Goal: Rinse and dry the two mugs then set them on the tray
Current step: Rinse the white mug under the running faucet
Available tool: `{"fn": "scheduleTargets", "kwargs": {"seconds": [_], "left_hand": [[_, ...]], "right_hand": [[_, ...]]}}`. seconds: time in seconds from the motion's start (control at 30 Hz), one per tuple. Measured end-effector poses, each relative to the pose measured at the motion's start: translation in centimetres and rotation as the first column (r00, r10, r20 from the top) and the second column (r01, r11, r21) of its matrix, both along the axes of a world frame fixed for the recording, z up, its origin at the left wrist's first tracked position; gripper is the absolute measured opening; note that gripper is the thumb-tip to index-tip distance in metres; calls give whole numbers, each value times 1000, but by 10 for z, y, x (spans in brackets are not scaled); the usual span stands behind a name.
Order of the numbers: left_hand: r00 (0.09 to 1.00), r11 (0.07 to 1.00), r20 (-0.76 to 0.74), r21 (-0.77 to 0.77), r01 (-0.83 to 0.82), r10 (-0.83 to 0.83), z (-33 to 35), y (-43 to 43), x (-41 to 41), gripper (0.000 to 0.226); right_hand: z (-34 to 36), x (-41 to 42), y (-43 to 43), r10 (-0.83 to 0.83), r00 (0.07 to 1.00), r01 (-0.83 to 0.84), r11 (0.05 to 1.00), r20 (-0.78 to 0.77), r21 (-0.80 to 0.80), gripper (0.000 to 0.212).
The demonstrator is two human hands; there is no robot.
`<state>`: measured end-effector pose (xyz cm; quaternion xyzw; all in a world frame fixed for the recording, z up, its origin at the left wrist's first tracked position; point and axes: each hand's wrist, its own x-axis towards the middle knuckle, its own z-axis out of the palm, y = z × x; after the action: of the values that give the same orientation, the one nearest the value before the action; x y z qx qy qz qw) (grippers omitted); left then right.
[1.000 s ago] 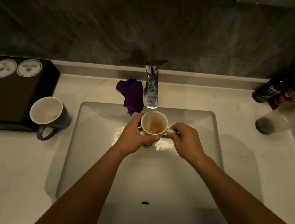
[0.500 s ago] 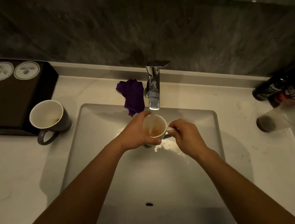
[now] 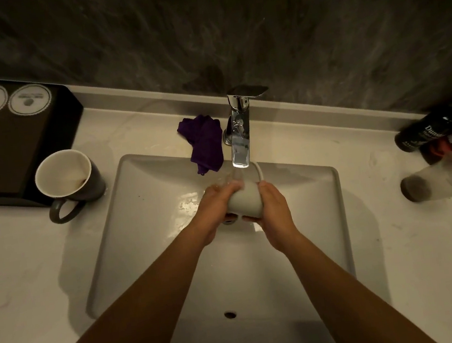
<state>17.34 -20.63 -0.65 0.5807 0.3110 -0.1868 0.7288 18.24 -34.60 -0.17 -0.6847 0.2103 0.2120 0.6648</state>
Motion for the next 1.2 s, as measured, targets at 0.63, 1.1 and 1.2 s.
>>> {"fn": "scheduleTargets", "kwargs": {"seconds": [0.63, 1.1, 1.2], "left_hand": [[997, 998, 79, -70, -2, 8, -11, -6, 6, 64], [989, 992, 117, -98, -78, 89, -14, 3, 15, 47], [975, 962, -224, -265, -65, 4, -4, 9, 20, 51]], "right_hand": [[12, 38, 10, 22, 979, -102, 915, -204, -391, 46], [15, 38, 3, 191, 922, -257, 952, -336, -164, 60], [5, 26, 5, 183, 981, -192, 913, -60, -359, 52]]}}
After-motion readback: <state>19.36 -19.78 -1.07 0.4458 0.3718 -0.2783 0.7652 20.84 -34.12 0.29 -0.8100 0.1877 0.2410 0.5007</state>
